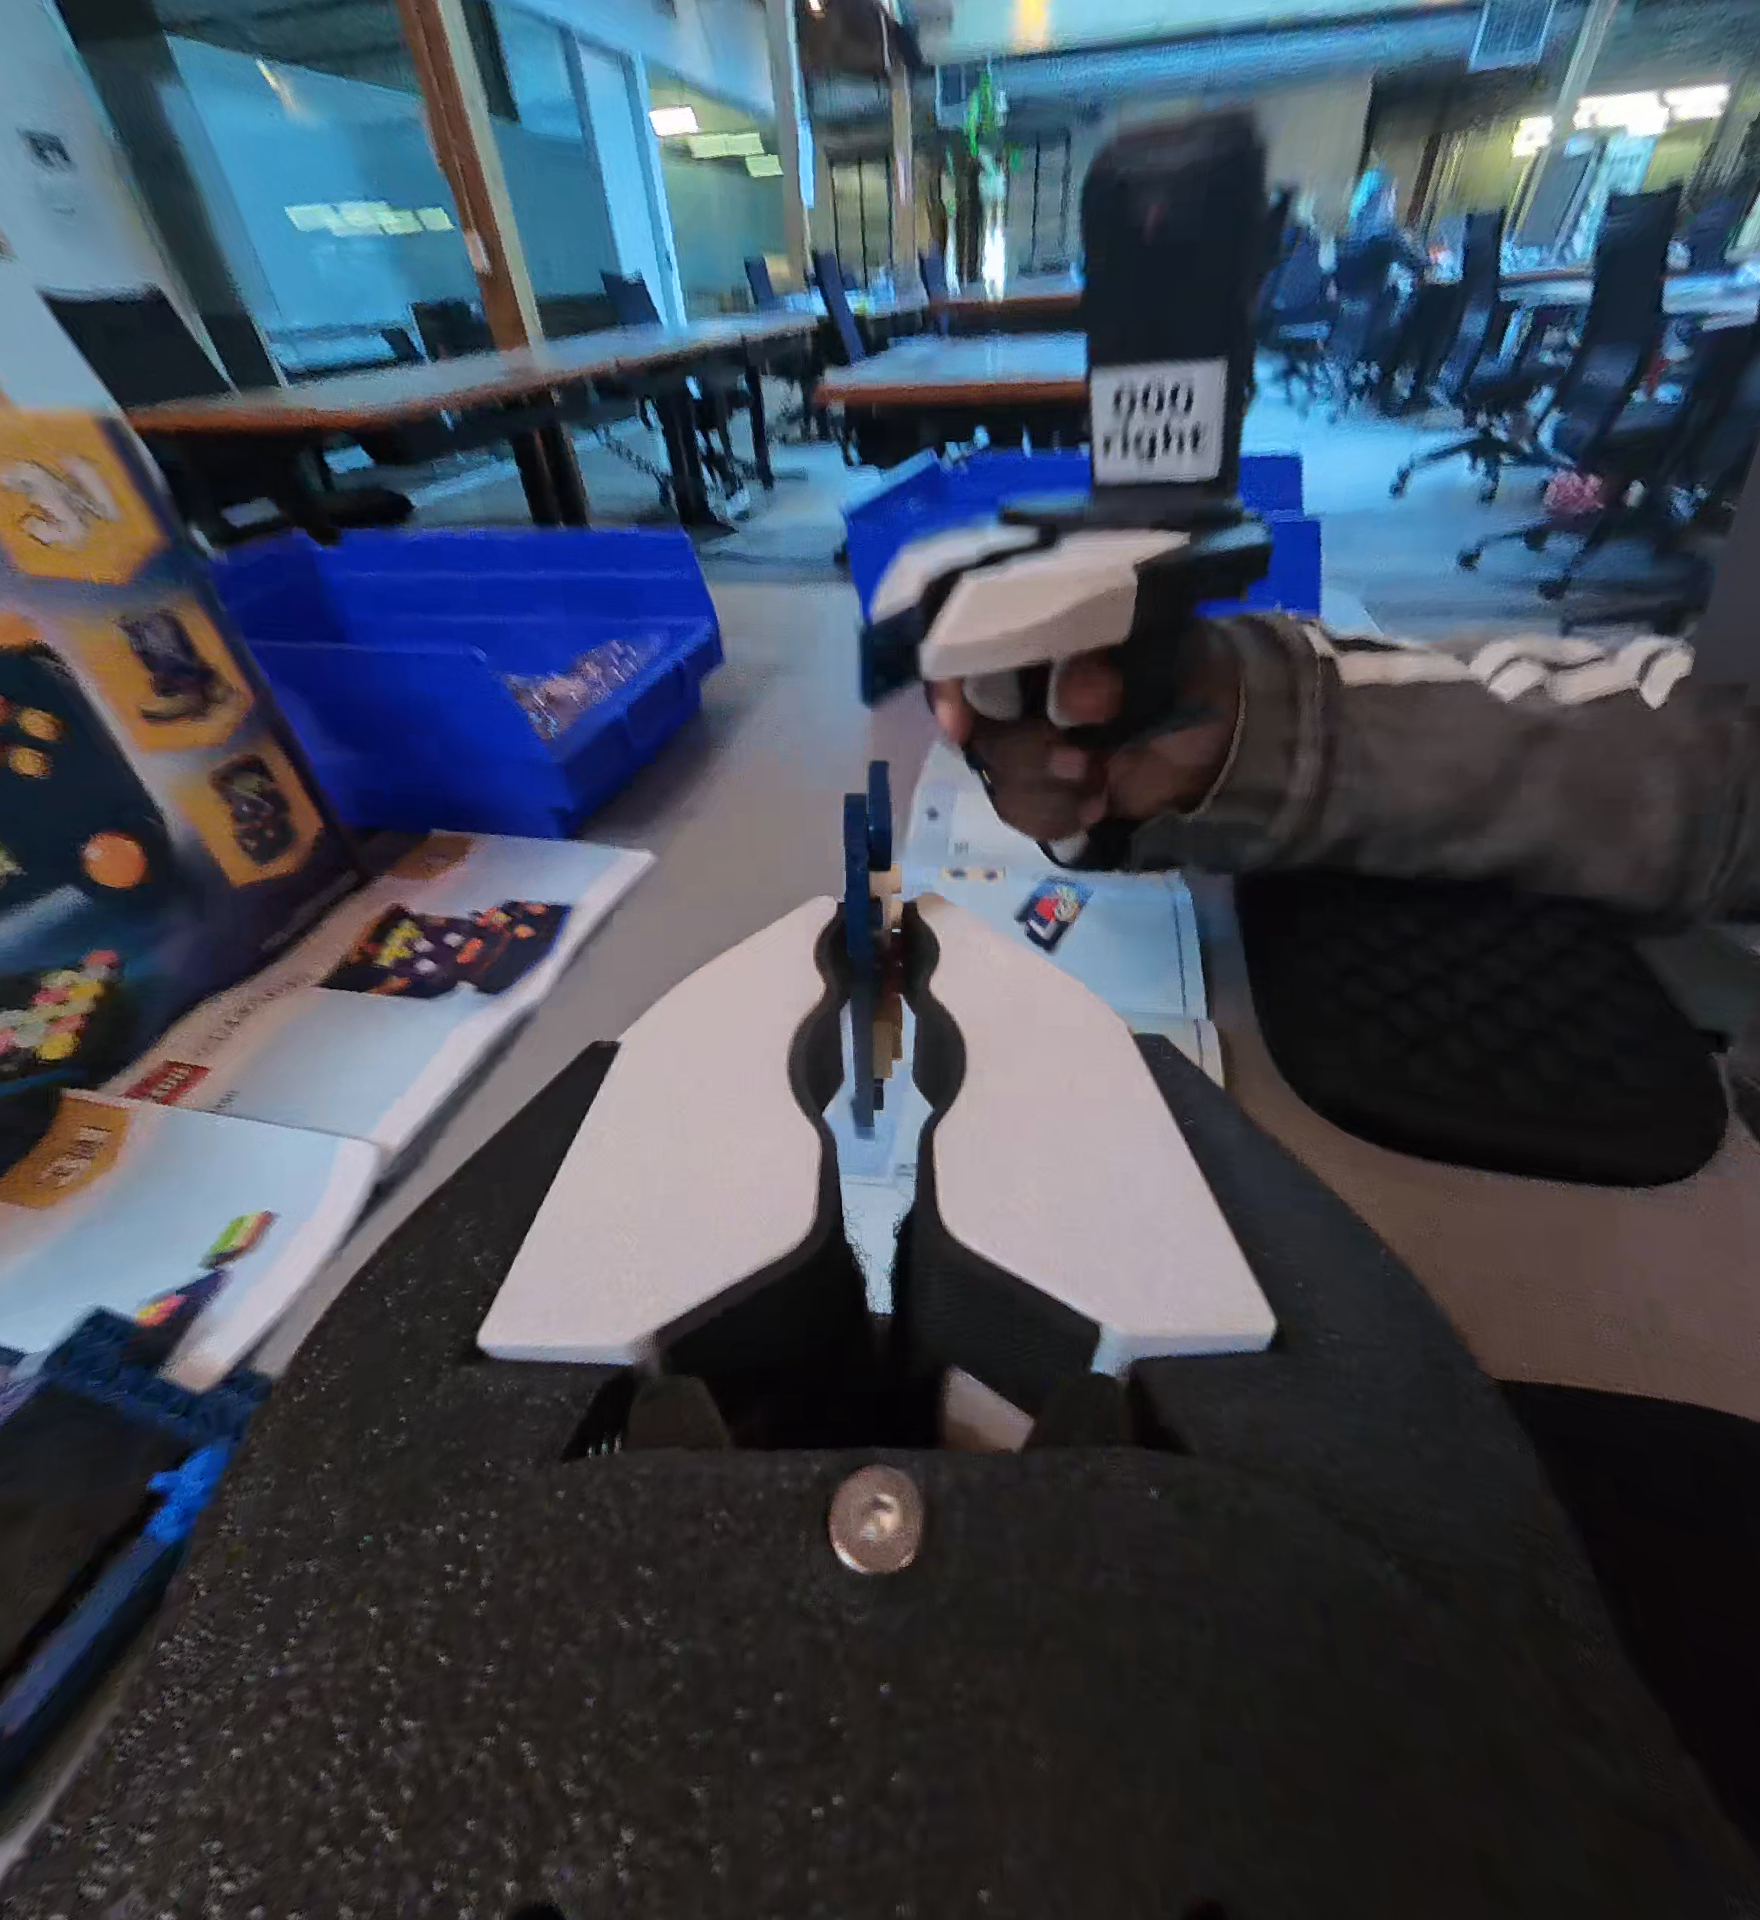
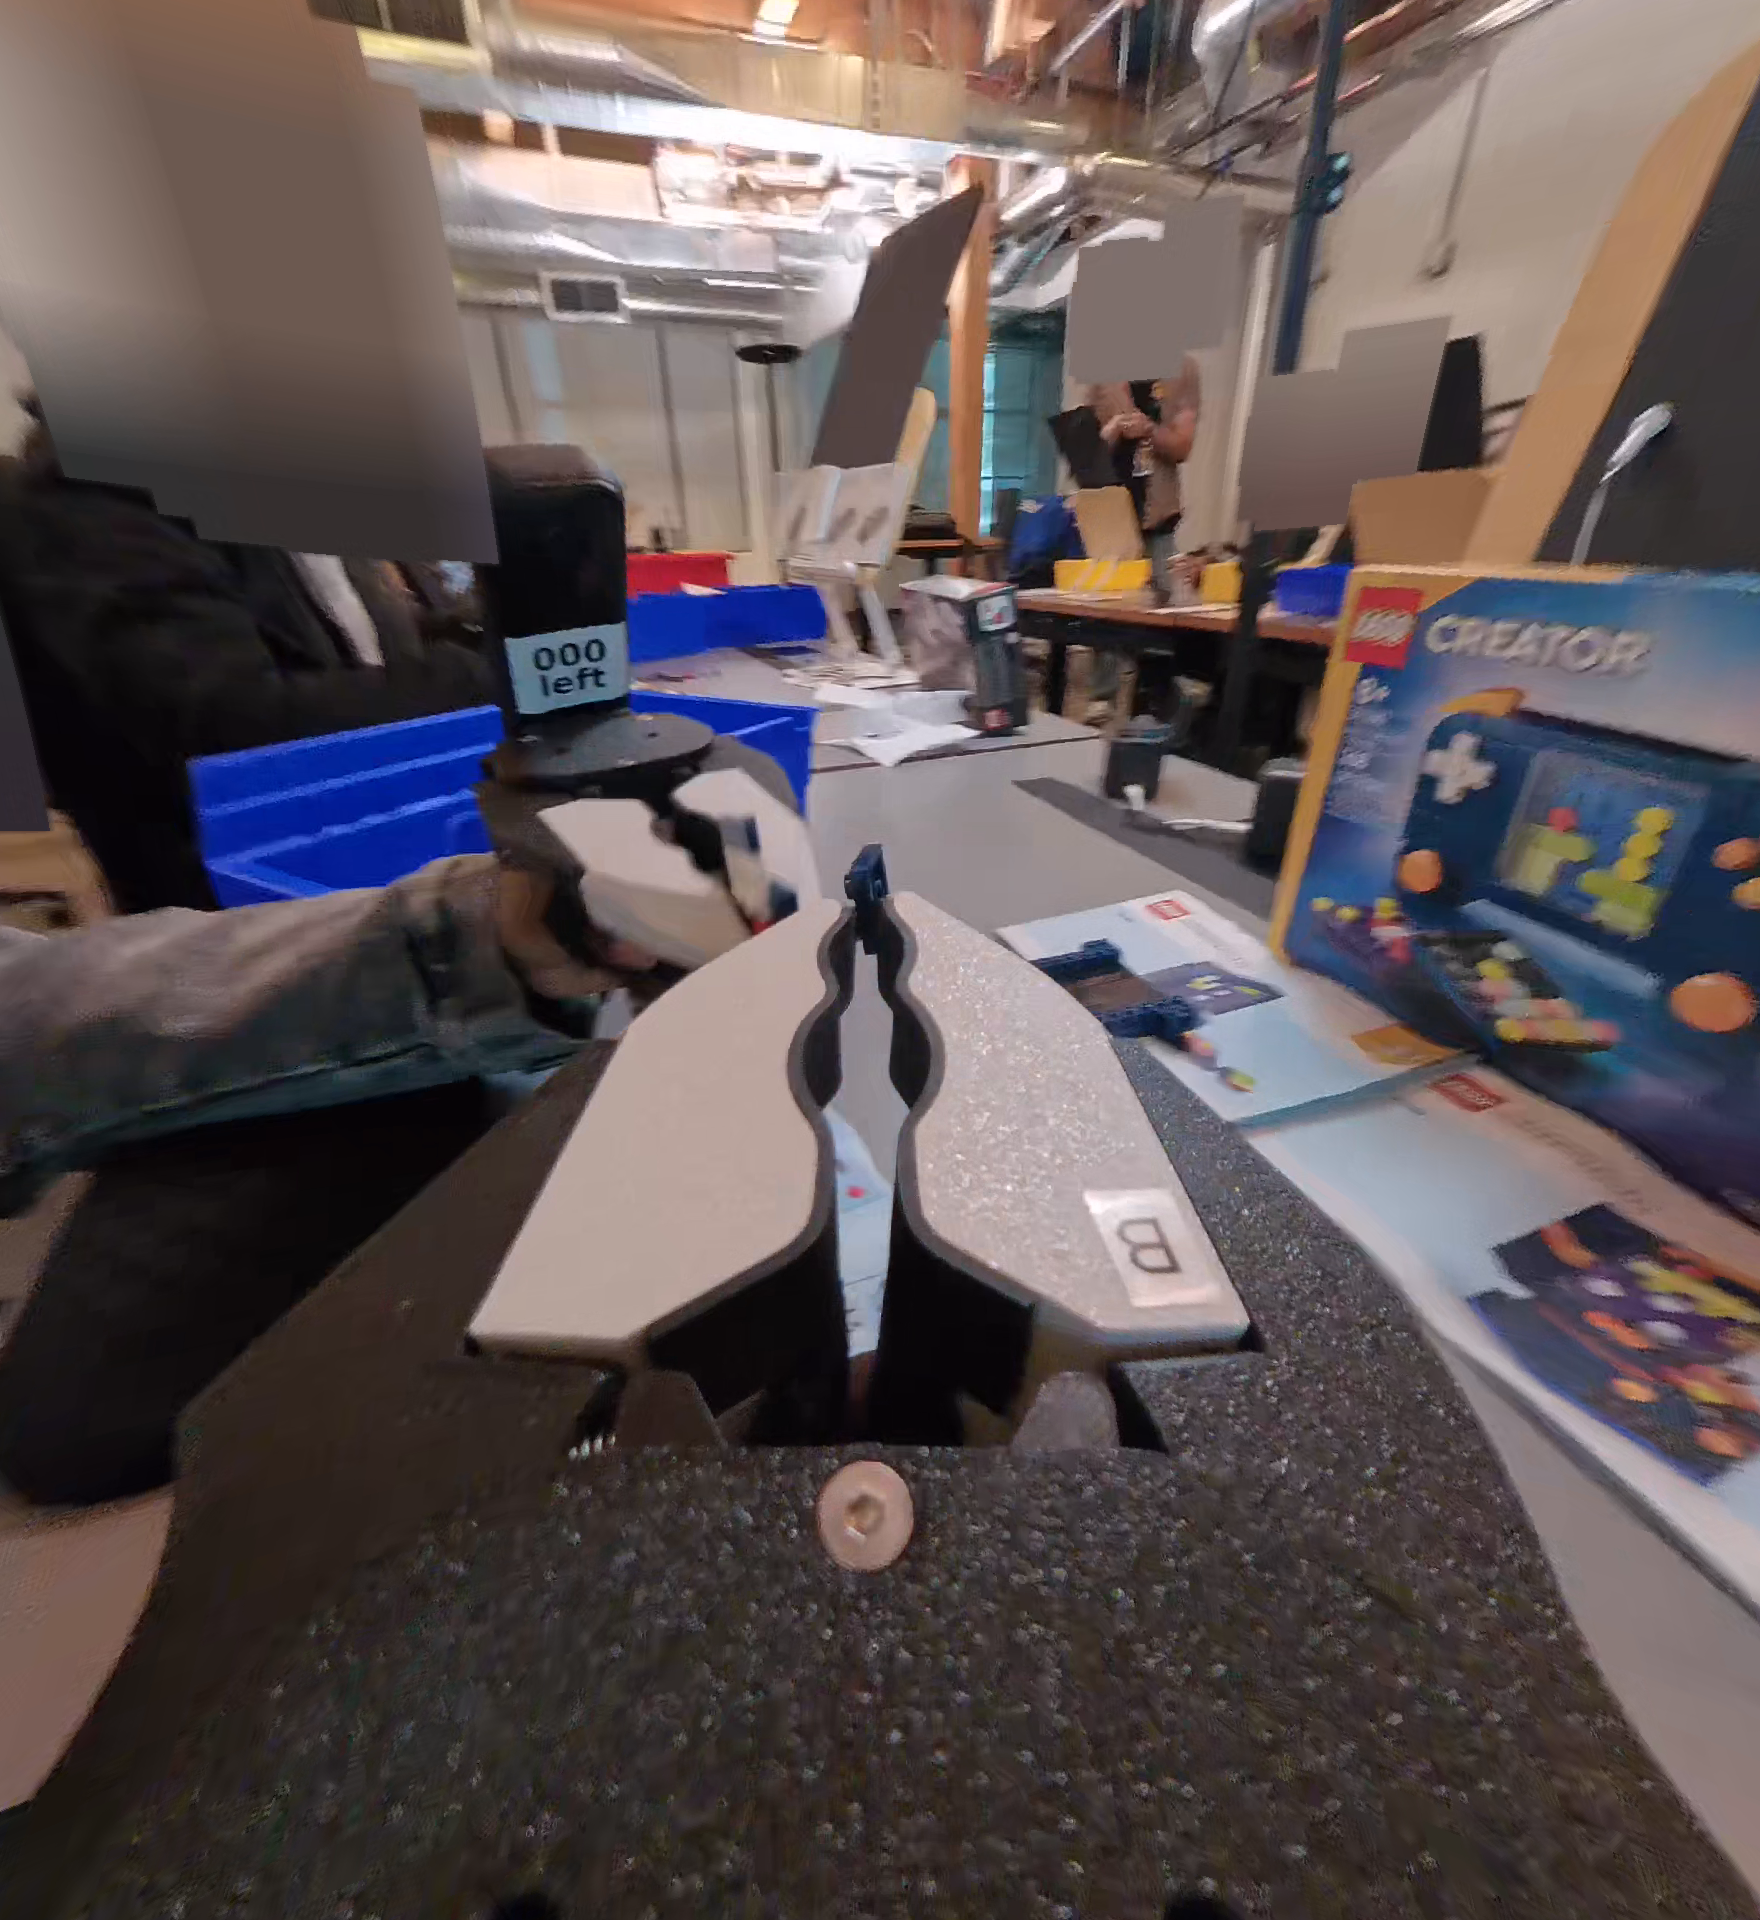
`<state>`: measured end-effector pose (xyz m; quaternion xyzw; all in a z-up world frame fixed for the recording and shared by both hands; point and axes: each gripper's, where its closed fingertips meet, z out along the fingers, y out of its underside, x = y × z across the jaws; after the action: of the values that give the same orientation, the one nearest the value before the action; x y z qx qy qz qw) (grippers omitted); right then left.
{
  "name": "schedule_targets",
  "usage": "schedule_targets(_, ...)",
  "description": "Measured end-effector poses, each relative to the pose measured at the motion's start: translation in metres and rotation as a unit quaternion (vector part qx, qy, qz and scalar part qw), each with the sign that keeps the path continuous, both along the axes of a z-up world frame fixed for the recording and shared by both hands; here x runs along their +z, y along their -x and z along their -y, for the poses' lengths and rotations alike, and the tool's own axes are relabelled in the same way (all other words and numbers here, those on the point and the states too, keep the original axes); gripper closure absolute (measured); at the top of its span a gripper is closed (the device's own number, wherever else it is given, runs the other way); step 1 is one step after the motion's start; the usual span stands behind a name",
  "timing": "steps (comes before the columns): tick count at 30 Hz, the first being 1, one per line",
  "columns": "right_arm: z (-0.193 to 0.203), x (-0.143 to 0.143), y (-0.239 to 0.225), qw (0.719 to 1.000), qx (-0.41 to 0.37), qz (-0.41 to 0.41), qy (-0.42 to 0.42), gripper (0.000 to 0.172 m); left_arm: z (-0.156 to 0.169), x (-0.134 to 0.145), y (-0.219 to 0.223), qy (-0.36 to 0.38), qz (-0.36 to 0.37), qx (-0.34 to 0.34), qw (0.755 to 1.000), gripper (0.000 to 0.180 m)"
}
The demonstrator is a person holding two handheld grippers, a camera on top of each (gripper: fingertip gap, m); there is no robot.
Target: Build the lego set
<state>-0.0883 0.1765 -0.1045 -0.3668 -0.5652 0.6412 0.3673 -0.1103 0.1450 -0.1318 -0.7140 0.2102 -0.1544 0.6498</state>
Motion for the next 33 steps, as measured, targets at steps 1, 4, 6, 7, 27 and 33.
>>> schedule_targets(1,0.006,-0.004,0.000,0.999,0.032,0.025,0.019,0.168,0.002,0.008,0.006,-0.018,0.000,0.018,1.000,0.173)
schedule_targets(4,0.034,-0.026,-0.004,0.976,0.151,0.137,0.076,0.168,0.002,0.026,0.028,-0.057,0.028,0.087,0.994,0.173)
schedule_targets(6,0.055,-0.048,-0.005,0.951,0.201,0.214,0.098,0.168,0.004,0.030,0.041,-0.069,0.058,0.115,0.989,0.173)
schedule_targets(7,0.065,-0.060,-0.006,0.939,0.215,0.249,0.097,0.167,0.004,0.031,0.043,-0.070,0.071,0.115,0.988,0.173)
schedule_targets(27,0.023,-0.001,0.001,0.994,0.085,0.028,0.063,0.150,0.004,0.001,-0.015,0.044,0.087,-0.061,0.993,0.173)
schedule_targets(33,0.045,-0.008,-0.004,0.990,0.137,0.035,0.024,0.156,0.007,-0.022,-0.037,0.103,0.047,-0.108,0.988,0.173)
